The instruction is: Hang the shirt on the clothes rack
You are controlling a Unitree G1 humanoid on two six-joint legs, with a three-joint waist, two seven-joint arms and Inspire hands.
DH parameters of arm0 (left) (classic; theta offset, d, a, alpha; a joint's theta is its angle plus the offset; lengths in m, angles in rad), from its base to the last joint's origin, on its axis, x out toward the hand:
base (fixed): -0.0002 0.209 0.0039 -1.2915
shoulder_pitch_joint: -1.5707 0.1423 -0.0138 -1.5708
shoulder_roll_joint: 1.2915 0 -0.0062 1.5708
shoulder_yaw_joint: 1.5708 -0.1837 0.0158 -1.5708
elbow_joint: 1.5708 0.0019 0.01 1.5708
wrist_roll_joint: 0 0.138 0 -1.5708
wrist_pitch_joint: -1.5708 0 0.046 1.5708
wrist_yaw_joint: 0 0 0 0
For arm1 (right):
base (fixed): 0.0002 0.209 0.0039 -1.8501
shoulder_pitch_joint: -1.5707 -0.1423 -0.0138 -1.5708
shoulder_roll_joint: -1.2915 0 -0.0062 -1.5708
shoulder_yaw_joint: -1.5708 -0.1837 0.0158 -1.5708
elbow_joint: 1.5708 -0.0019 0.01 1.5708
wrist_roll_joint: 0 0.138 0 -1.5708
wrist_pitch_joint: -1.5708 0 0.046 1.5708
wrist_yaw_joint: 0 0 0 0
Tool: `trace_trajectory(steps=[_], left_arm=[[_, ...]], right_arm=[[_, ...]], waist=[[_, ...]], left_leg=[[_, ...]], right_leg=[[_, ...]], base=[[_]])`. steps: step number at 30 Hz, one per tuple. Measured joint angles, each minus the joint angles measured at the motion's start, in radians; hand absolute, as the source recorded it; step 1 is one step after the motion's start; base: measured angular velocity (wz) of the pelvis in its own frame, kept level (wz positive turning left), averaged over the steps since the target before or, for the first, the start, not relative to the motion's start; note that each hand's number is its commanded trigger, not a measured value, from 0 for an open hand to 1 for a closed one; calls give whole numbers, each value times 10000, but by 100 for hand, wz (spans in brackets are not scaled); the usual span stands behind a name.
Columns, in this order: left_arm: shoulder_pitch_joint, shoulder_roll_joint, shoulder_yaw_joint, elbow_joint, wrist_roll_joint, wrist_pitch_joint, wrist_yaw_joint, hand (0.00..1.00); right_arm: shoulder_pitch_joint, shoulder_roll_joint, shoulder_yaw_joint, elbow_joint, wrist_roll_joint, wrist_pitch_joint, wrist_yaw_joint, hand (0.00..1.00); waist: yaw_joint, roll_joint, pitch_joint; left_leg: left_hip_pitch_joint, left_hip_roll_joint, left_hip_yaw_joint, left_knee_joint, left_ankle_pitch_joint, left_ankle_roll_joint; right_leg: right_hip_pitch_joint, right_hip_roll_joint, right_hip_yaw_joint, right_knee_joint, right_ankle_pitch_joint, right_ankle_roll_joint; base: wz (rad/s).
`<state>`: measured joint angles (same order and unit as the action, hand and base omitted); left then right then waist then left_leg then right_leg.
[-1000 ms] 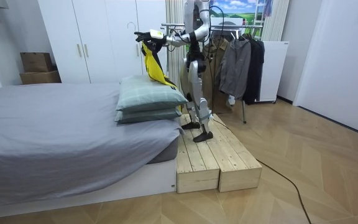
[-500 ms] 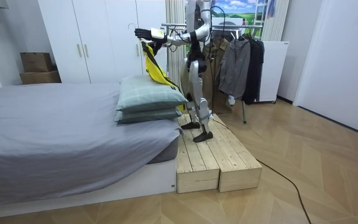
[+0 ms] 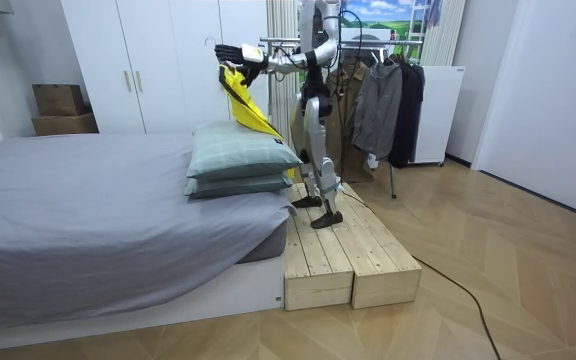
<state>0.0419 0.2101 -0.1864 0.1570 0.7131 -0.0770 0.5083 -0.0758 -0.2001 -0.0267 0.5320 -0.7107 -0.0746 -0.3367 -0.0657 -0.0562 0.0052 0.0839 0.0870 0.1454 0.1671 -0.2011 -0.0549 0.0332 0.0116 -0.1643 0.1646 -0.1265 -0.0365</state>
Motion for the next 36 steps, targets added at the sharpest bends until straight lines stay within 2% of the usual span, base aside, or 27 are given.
trace_trajectory(steps=[9,12,16,21,23,28,36], left_arm=[[410,-2,-62,-213,-54,-130,-923,0],[823,17,-115,-212,-155,-132,-1136,0],[873,62,-108,-212,-401,-132,-1260,0],[1053,65,-99,-212,-597,-148,-1281,0],[1086,63,-99,-212,-763,-152,-1294,0],[1085,72,-98,-213,-747,-151,-1349,0],[1116,109,-104,-180,-822,-153,-1574,0]], right_arm=[[-5,-39,-102,-25,22,-7,0,100],[-5,-247,-114,-25,80,-9,-10,100],[-24,-402,-220,-23,92,-64,-129,100],[-15,-397,-322,-6,93,-200,-545,100],[-11,-397,-324,-6,94,-200,-638,100],[43,-378,-309,-8,45,-193,-820,100],[771,-251,-139,394,90,-201,-985,100]], waist=[[-110,14,-11],[-118,53,-23],[-77,111,-25],[-95,382,-42],[-104,415,-37],[-98,410,-39],[-108,338,-21]], left_leg=[[-25,2,338,-31,0,0],[-31,3,445,-22,0,0],[-53,5,466,-21,0,0],[-70,1,574,-17,0,1],[-67,4,590,-17,2,4],[-79,6,605,-9,3,6],[-22,39,714,-11,-9,20]], right_leg=[[-70,-3,150,40,-8,13],[-87,-56,101,59,-8,13],[-138,-86,57,89,-7,13],[-130,-93,146,72,-15,24],[-141,-88,176,70,-17,28],[-161,-107,169,64,-17,28],[-146,-118,61,191,-17,28]], base=[[-6],[1],[3],[-4],[-3],[0],[2]])
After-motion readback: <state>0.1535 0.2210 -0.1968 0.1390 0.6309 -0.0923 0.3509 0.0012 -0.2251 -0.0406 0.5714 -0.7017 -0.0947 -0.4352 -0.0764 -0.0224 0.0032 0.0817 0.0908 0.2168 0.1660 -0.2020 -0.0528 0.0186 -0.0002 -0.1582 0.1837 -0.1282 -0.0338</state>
